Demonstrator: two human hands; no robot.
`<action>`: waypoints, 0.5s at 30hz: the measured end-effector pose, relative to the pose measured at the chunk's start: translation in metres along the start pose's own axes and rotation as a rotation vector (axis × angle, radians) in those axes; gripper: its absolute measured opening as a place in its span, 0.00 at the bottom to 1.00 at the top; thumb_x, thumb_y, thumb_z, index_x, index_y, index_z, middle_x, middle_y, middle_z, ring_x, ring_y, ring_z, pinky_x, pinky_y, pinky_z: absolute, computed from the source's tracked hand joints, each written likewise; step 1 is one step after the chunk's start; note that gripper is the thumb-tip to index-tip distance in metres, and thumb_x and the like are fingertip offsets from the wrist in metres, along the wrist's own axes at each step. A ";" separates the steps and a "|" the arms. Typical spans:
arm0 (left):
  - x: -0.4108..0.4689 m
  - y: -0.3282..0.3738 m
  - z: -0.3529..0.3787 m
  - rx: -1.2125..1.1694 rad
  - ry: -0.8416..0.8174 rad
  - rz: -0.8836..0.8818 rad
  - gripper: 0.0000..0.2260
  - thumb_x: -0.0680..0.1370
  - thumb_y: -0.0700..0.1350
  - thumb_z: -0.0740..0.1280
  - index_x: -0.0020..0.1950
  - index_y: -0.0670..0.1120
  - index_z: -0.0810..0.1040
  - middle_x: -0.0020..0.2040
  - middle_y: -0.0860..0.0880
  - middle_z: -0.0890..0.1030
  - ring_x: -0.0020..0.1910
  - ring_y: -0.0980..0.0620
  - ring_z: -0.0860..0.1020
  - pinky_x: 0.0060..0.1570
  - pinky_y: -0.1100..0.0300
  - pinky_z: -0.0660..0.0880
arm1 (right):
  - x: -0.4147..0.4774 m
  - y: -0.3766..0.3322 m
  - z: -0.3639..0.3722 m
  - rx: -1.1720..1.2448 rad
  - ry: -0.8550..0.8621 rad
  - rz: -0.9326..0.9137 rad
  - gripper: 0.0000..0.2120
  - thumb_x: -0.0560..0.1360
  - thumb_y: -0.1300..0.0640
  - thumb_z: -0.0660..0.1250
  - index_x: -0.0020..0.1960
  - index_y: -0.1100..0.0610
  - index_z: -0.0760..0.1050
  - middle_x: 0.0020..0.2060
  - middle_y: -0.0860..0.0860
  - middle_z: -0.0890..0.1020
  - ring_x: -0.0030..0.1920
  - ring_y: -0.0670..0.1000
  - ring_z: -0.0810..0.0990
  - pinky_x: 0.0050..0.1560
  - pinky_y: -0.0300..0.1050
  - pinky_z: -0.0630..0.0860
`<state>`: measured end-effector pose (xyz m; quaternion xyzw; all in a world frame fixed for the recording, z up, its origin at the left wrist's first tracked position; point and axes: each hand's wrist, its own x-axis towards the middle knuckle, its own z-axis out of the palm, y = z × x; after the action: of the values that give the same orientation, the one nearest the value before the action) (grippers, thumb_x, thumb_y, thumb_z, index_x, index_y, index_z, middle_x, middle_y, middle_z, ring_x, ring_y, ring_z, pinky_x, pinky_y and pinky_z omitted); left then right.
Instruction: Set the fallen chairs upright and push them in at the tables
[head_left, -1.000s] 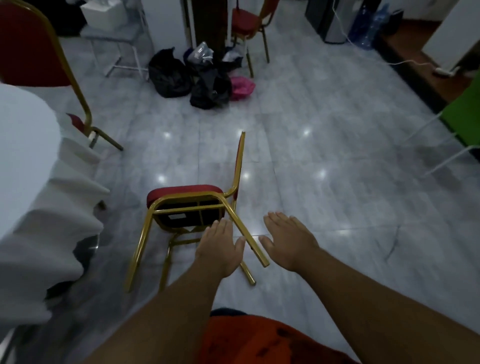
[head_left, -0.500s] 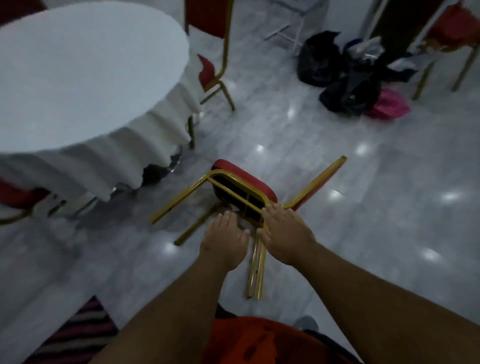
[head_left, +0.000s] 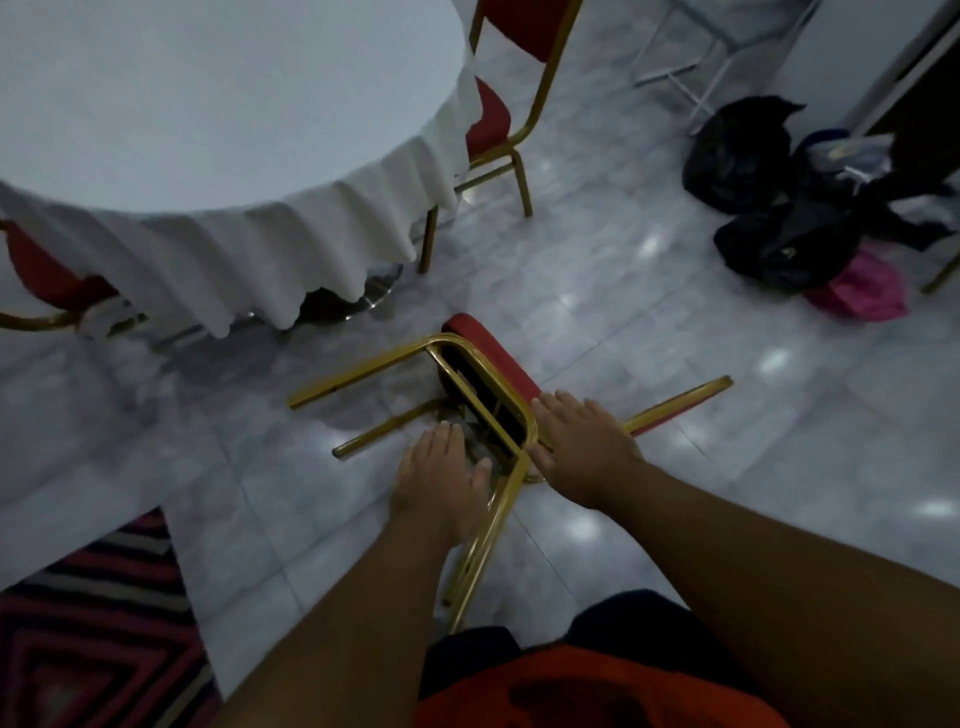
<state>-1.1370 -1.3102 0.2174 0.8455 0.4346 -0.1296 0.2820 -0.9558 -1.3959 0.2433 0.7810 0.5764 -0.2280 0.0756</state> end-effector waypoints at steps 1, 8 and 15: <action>0.006 0.004 -0.002 0.005 0.010 -0.004 0.31 0.85 0.58 0.51 0.82 0.42 0.52 0.83 0.43 0.55 0.82 0.45 0.51 0.81 0.47 0.50 | 0.006 0.008 -0.002 -0.011 -0.006 -0.012 0.32 0.83 0.39 0.46 0.81 0.55 0.47 0.81 0.53 0.51 0.81 0.52 0.47 0.80 0.54 0.47; 0.069 0.064 0.014 -0.026 0.047 -0.079 0.31 0.84 0.58 0.54 0.82 0.41 0.55 0.82 0.42 0.58 0.82 0.45 0.53 0.80 0.47 0.51 | 0.060 0.082 -0.019 -0.020 -0.061 -0.095 0.33 0.83 0.40 0.48 0.81 0.56 0.48 0.81 0.54 0.53 0.81 0.54 0.49 0.80 0.55 0.47; 0.153 0.159 0.062 -0.136 0.044 -0.264 0.30 0.82 0.60 0.55 0.79 0.43 0.61 0.79 0.42 0.65 0.79 0.42 0.60 0.78 0.45 0.58 | 0.126 0.201 -0.013 -0.059 -0.178 -0.263 0.33 0.83 0.41 0.49 0.81 0.57 0.49 0.81 0.55 0.53 0.81 0.55 0.49 0.80 0.55 0.47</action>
<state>-0.9172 -1.3192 0.1544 0.7626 0.5559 -0.1171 0.3095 -0.7351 -1.3473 0.1695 0.6729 0.6712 -0.2873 0.1190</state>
